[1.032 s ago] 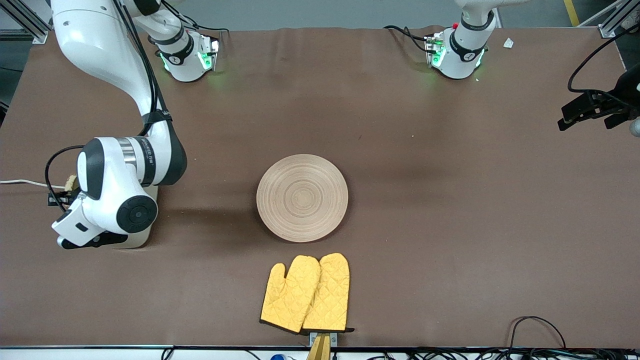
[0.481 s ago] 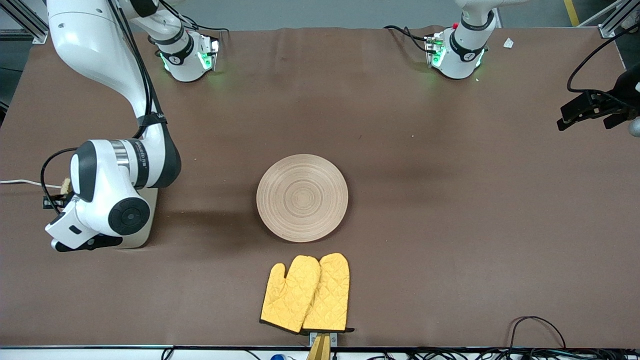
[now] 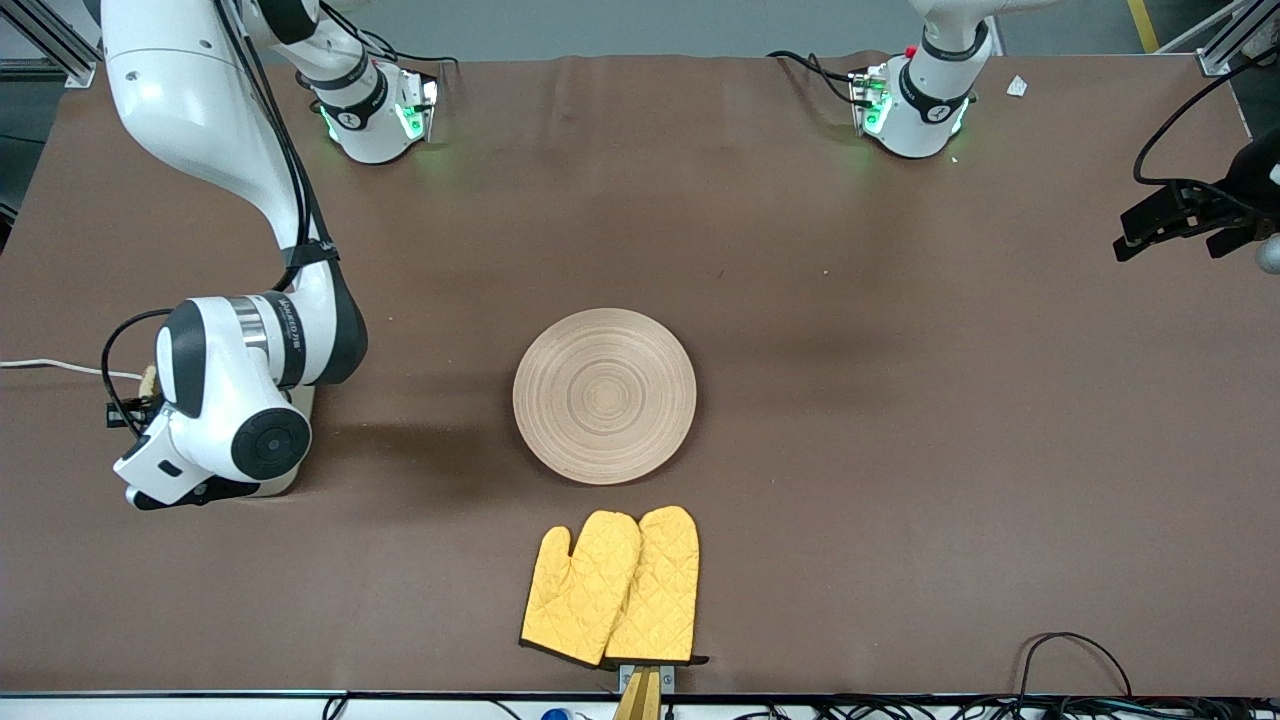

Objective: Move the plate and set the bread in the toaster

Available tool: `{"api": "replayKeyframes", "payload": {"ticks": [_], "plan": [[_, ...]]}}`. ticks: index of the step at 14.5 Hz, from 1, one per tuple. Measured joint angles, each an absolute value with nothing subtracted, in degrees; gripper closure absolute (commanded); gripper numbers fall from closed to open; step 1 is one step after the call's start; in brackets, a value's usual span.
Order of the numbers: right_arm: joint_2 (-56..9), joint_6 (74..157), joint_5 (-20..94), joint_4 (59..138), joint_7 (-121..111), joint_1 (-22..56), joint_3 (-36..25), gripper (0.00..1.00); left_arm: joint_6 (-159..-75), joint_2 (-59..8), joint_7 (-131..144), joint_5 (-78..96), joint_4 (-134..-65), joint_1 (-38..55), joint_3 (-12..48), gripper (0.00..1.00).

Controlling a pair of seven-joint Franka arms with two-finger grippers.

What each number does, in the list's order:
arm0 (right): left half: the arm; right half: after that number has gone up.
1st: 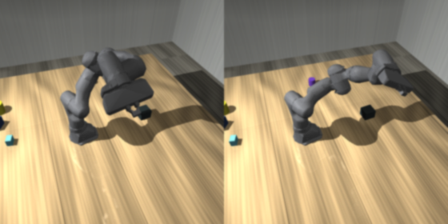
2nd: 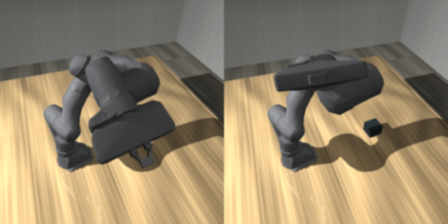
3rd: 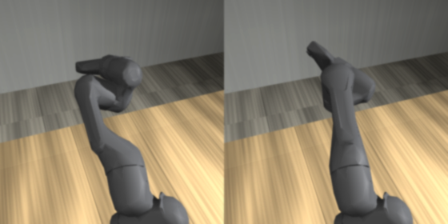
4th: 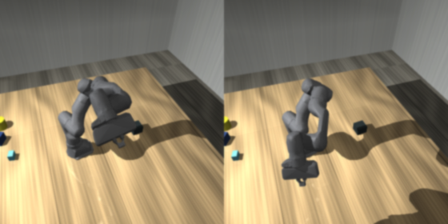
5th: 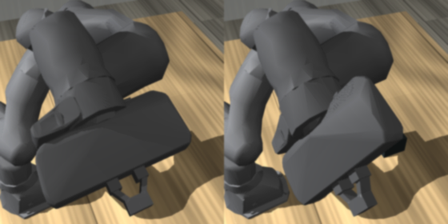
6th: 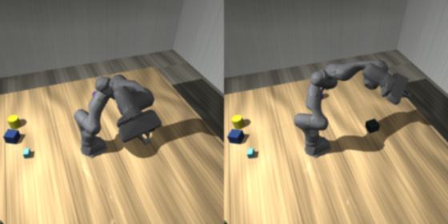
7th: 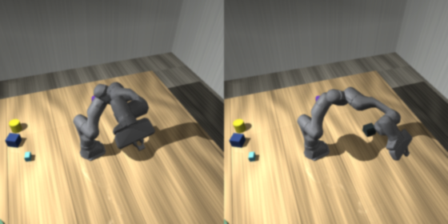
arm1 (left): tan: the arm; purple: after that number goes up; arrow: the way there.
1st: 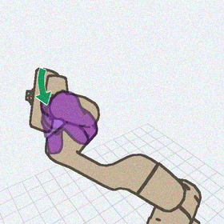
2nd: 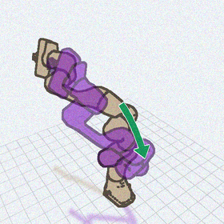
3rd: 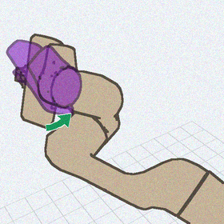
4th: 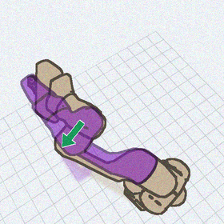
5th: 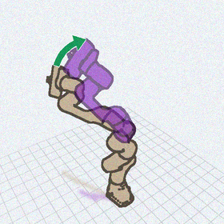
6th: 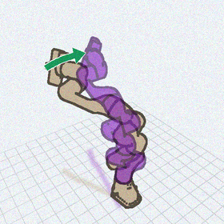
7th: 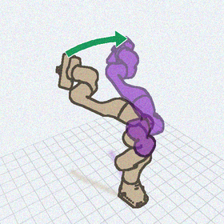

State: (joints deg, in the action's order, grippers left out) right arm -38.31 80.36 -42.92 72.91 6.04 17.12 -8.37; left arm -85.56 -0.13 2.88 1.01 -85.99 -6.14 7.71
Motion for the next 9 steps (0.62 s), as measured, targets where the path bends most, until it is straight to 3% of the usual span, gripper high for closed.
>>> {"api": "replayKeyframes", "payload": {"ticks": [4,9], "plan": [[-38.1,80.7,-40.1,72.2,6.0,17.2,-7.8,0.0,-85.6,-0.1,2.9,1.0,-86.0,-6.1,7.7,0.0],[-34.7,80.5,-23.6,69.0,6.1,17.3,-7.5,0.0,-85.6,-0.1,2.9,1.0,-86.0,-6.2,7.7,0.0]]}}
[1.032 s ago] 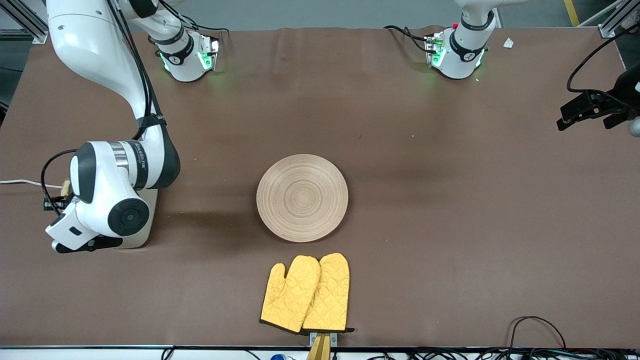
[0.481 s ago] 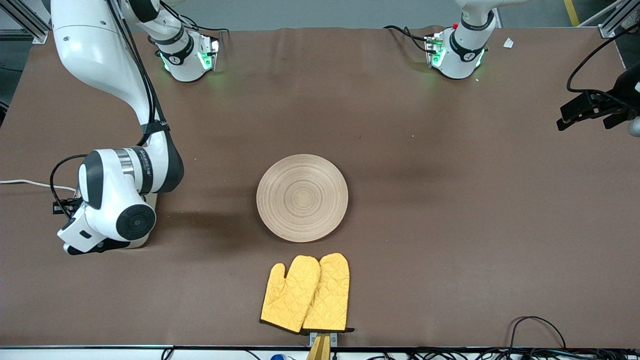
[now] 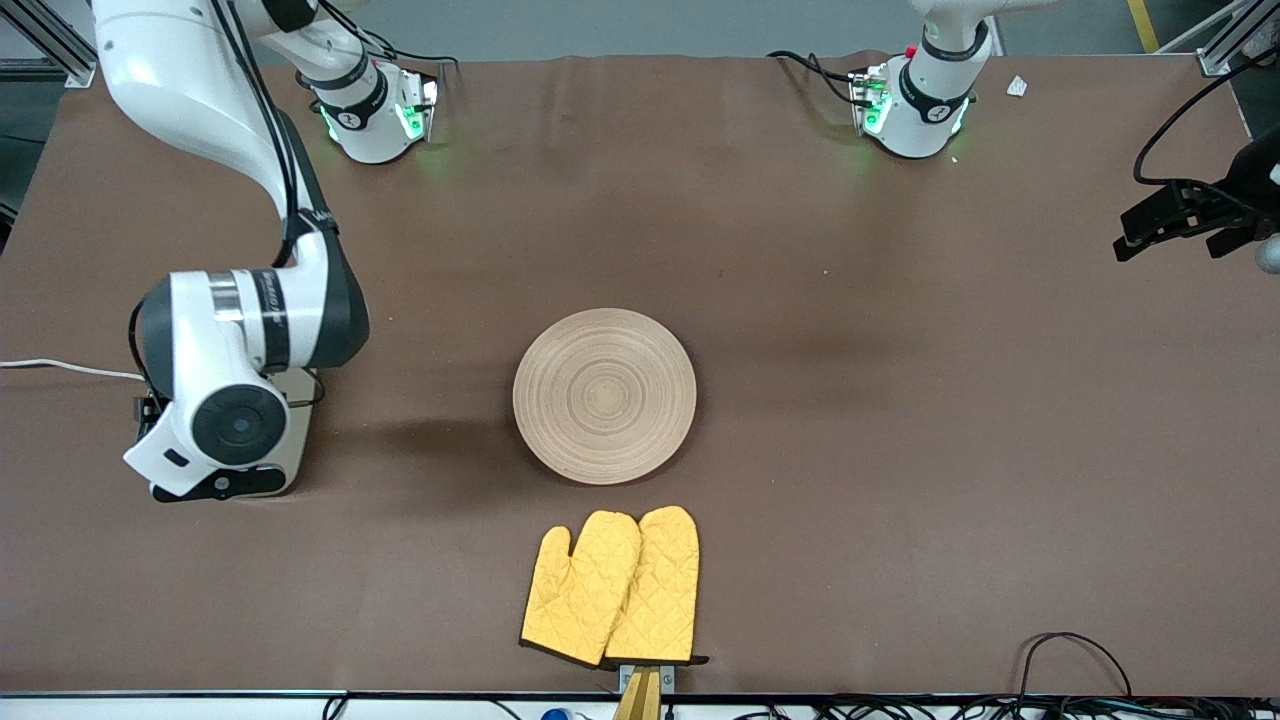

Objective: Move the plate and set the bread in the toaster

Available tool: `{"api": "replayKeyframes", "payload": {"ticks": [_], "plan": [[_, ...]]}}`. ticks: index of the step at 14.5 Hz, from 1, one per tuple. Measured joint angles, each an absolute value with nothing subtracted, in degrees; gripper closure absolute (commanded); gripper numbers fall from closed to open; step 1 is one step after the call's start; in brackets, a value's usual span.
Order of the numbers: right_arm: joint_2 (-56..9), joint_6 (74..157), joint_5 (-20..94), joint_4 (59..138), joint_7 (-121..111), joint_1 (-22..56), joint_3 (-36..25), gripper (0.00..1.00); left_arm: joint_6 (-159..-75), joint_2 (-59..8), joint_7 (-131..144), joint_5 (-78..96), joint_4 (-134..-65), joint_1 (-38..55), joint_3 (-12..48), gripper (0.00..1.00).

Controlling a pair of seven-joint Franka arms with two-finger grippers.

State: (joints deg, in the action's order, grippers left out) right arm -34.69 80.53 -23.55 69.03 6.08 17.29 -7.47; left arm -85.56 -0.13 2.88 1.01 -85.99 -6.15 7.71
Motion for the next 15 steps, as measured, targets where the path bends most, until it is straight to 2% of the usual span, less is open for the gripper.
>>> {"api": "replayKeyframes", "payload": {"ticks": [4,8,12,15], "plan": [[-30.0,82.4,-6.7,68.1,5.9,12.1,-7.8,0.0,-85.6,-0.1,2.9,1.0,-86.0,-6.2,7.7,0.0],[-21.3,81.1,-2.6,69.5,4.3,8.7,-7.8,0.0,-85.6,-0.1,2.9,1.0,-86.0,-6.2,7.7,0.0],[-9.5,81.8,-0.7,78.6,4.0,6.1,-7.8,0.0,-85.6,-0.1,2.9,1.0,-86.0,-6.2,7.7,0.0],[-1.4,85.7,0.8,86.5,0.7,4.4,-7.8,0.0,-85.6,-0.1,2.9,1.0,-86.0,-6.2,7.7,0.0]]}}
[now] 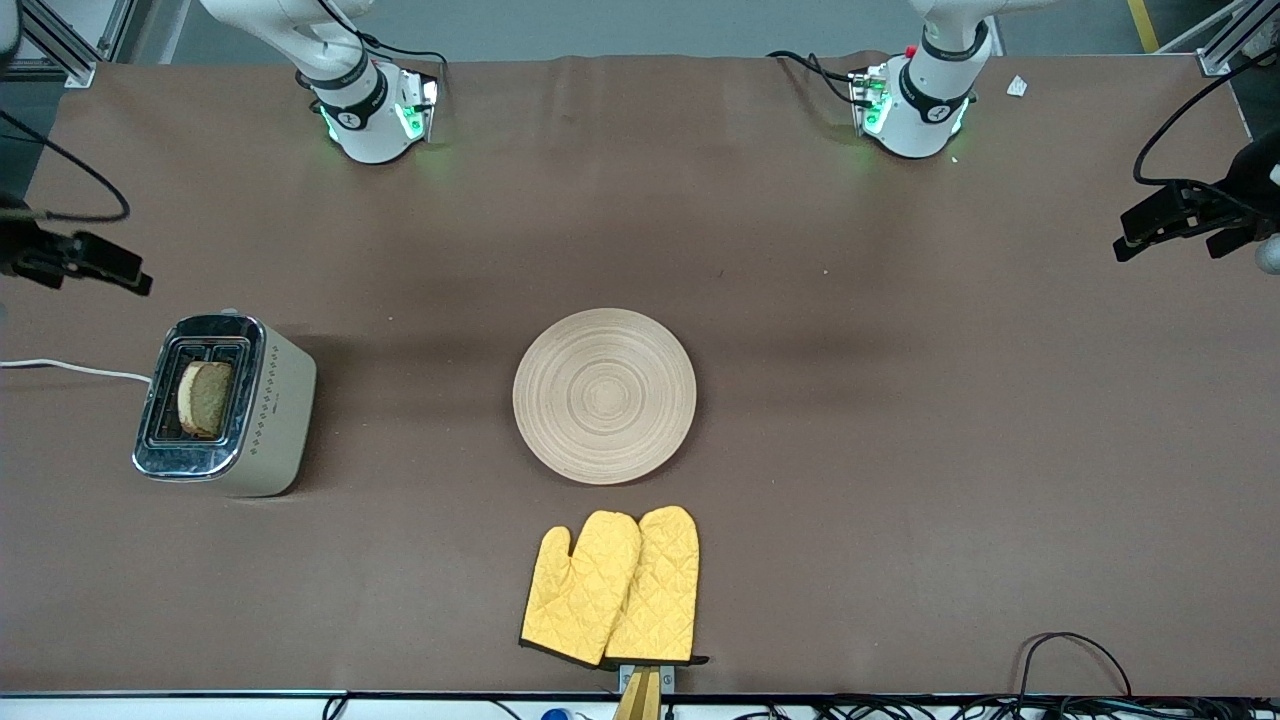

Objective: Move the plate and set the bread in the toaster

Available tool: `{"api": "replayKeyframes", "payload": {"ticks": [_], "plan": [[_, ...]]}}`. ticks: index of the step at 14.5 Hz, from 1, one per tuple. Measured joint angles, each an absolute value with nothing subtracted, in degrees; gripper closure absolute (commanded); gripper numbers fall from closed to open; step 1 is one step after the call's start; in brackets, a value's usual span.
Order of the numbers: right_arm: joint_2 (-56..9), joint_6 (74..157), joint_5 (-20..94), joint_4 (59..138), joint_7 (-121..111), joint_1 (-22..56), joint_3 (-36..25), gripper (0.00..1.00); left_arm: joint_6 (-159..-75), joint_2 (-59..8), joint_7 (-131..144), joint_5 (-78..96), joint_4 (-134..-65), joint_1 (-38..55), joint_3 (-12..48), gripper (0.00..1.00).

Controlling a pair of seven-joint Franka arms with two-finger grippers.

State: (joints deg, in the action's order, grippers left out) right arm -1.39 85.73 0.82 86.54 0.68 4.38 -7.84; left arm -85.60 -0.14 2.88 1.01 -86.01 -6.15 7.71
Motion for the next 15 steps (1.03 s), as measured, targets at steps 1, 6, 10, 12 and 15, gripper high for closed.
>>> {"api": "replayKeyframes", "payload": {"ticks": [1,6,10,12,15], "plan": [[0.2,86.8,1.0,88.2,0.2,4.4,-7.8,0.0,-85.6,-0.1,2.9,1.0,-86.0,-6.2,7.7,0.0],[1.3,88.0,1.0,89.8,-0.1,4.9,-6.8,0.0,-85.6,-0.1,2.9,1.0,-86.0,-6.2,7.7,0.0],[1.3,88.0,1.0,89.9,-0.3,3.1,-5.4,0.0,-85.6,-0.1,2.9,1.0,-86.0,-6.2,7.7,0.0],[1.3,88.0,1.0,89.9,-0.5,0.2,-2.6,0.0,-85.6,-0.1,2.9,1.0,-86.0,-6.2,7.7,0.0],[1.3,88.0,1.0,89.9,-0.5,-0.8,-1.4,0.0,-85.7,-0.1,2.9,1.0,-85.8,-6.1,7.7,0.0]]}}
